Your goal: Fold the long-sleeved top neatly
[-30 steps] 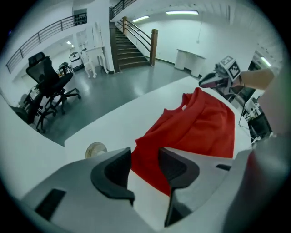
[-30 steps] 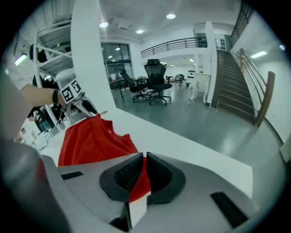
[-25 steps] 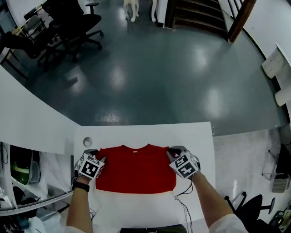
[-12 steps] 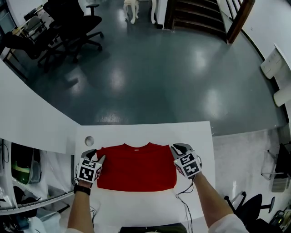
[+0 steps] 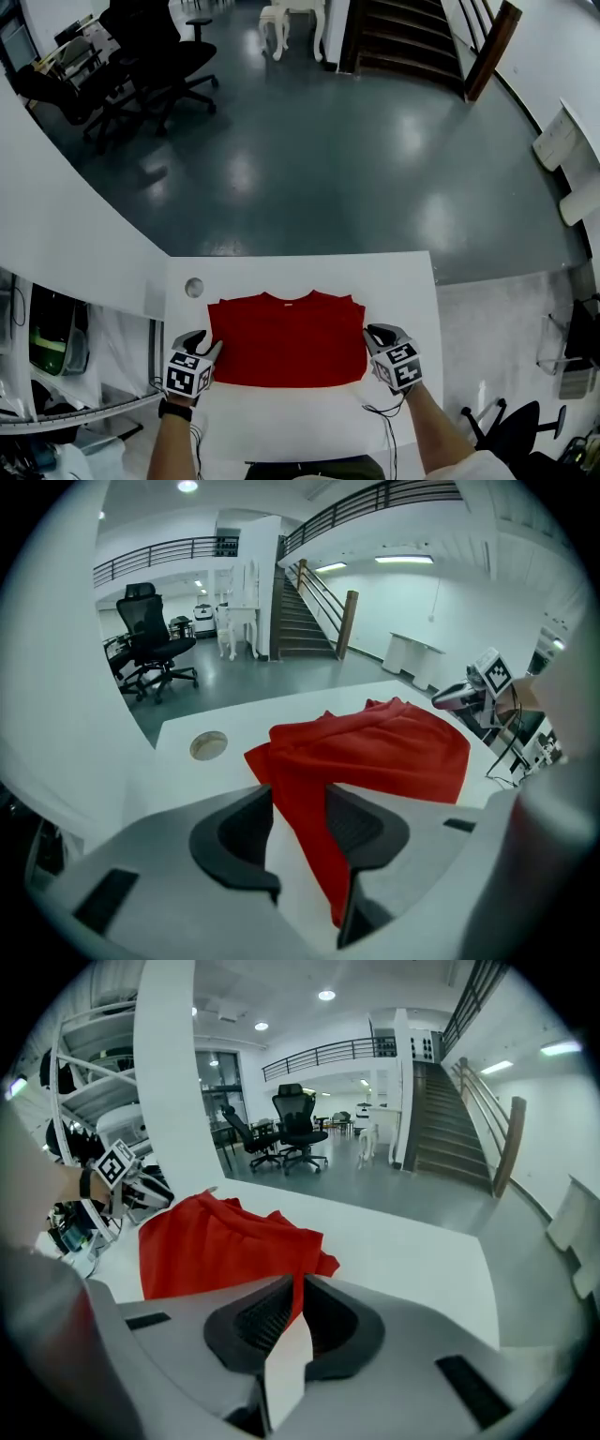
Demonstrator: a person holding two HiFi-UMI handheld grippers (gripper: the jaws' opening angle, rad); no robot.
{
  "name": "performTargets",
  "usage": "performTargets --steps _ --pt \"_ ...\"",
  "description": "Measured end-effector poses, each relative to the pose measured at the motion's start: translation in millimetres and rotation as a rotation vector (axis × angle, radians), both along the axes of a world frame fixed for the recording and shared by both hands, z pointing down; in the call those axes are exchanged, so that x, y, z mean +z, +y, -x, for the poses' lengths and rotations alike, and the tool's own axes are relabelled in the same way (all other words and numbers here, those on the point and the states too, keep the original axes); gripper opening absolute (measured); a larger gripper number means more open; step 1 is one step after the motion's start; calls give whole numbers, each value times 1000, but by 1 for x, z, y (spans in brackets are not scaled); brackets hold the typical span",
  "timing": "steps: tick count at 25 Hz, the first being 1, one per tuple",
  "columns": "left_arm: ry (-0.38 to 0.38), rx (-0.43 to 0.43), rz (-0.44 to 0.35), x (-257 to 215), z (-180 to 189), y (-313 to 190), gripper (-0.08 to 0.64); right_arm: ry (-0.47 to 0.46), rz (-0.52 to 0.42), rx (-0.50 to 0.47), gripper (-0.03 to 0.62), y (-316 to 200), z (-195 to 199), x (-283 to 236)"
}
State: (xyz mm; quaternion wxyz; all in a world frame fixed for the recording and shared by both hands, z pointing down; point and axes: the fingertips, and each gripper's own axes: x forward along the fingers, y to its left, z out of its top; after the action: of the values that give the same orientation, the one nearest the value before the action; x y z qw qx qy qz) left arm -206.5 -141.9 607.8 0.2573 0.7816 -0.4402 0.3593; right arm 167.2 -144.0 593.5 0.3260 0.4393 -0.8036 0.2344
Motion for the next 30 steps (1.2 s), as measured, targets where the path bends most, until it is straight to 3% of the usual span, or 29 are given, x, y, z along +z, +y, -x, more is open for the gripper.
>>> performTargets --steps 3,10,17,30 --pt "16 -15 -39 -14 1 12 156 3 -49 27 34 9 -1 -17" --pt "74 -59 -234 -89 8 25 23 -7 -199 47 21 31 12 -89" --pt "156 -58 -347 -152 7 62 9 -18 -348 96 17 68 12 -166" --pt "210 -99 -486 -231 26 124 8 -43 -551 172 14 119 -3 -259"
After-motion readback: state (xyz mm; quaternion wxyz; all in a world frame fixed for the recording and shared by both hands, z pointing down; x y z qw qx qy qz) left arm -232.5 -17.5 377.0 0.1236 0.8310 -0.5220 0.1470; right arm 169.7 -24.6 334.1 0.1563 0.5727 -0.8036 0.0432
